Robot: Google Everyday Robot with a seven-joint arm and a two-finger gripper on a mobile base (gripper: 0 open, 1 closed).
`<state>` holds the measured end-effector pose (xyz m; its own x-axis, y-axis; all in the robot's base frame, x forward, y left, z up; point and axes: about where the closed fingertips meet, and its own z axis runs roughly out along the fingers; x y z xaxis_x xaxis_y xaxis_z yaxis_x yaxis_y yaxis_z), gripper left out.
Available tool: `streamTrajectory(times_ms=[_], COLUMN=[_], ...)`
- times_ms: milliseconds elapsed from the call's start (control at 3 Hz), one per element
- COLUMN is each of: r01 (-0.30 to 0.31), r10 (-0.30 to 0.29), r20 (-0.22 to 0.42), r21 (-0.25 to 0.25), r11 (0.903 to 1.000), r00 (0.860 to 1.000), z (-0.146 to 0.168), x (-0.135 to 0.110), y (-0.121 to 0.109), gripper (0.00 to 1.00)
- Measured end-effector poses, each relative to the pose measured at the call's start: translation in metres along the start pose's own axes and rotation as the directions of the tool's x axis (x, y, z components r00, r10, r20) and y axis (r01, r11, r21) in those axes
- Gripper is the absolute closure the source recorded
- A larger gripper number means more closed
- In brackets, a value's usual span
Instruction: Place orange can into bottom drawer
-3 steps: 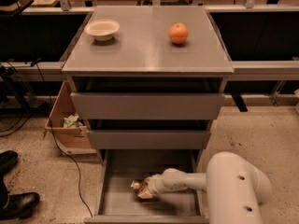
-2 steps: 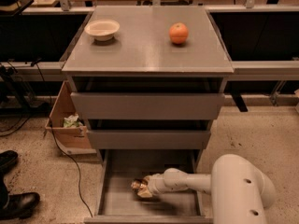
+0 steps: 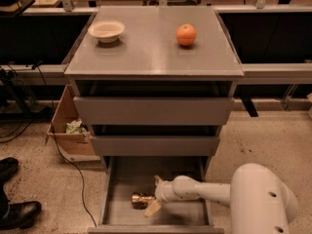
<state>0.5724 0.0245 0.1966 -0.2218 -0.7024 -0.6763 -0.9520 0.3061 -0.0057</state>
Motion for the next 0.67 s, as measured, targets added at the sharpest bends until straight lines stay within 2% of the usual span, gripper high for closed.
streamTrajectory(times_ms=[333,667], r01=[-0.045,-0.103], r10=[0.046,0.103], r20=[0.049,0.075], r21=[-0.017,-0.003], r11=[0.9988,0.9946], r00=[0.998,0.992], z=[-0.031,-0.105], x=[-0.006,0.003], y=[0.004,0.009], gripper=[0.00,0.00])
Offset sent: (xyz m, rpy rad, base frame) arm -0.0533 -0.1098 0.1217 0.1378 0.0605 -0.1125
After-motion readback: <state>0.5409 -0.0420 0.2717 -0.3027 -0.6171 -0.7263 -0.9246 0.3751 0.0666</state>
